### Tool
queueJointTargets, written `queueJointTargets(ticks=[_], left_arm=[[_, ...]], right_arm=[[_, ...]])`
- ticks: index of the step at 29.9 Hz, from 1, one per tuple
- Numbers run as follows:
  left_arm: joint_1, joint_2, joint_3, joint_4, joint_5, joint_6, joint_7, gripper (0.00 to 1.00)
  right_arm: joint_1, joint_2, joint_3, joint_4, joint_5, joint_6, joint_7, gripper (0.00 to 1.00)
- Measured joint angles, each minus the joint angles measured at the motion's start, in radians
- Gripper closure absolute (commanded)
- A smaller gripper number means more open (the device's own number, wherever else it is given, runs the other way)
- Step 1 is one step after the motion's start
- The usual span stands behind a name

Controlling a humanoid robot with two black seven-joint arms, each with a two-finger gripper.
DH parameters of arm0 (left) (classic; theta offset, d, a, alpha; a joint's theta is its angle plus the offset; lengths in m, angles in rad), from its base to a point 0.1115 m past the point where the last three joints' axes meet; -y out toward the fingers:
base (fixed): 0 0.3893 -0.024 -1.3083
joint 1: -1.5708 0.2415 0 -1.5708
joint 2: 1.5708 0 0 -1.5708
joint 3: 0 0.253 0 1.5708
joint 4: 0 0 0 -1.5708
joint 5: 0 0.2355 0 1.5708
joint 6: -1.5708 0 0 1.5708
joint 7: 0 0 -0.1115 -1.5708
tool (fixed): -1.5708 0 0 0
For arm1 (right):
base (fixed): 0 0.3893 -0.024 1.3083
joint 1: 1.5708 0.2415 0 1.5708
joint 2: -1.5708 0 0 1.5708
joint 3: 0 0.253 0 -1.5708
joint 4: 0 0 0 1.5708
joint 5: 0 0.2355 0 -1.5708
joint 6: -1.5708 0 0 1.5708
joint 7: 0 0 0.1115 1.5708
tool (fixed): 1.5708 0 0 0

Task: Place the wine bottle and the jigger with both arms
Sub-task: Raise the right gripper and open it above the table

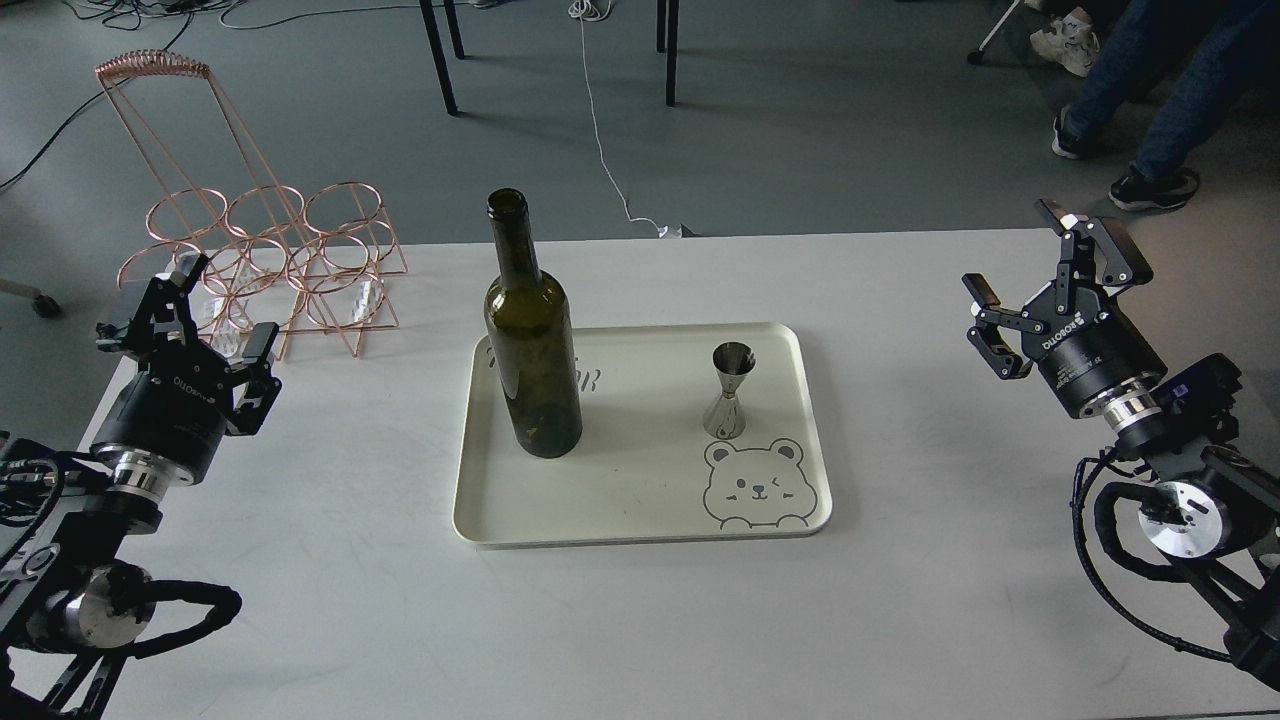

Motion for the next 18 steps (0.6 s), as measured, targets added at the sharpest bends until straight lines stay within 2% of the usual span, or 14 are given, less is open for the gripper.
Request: queueJointTargets(ticks=[9,18], left_arm=[[-0.001,0.002,-0.003,-0.011,0.0,-0.003,0.0,0.01],[0.0,0.003,-0.004,-0.041,0.001,-0.005,0.0,0.01]], right_arm=[[-0.001,-0.057,-0.005,0.047,-0.044,0.003,0.0,0.01],[0.005,-0.138,0.002,0.12,-0.46,-0.006,0.0,0.01]])
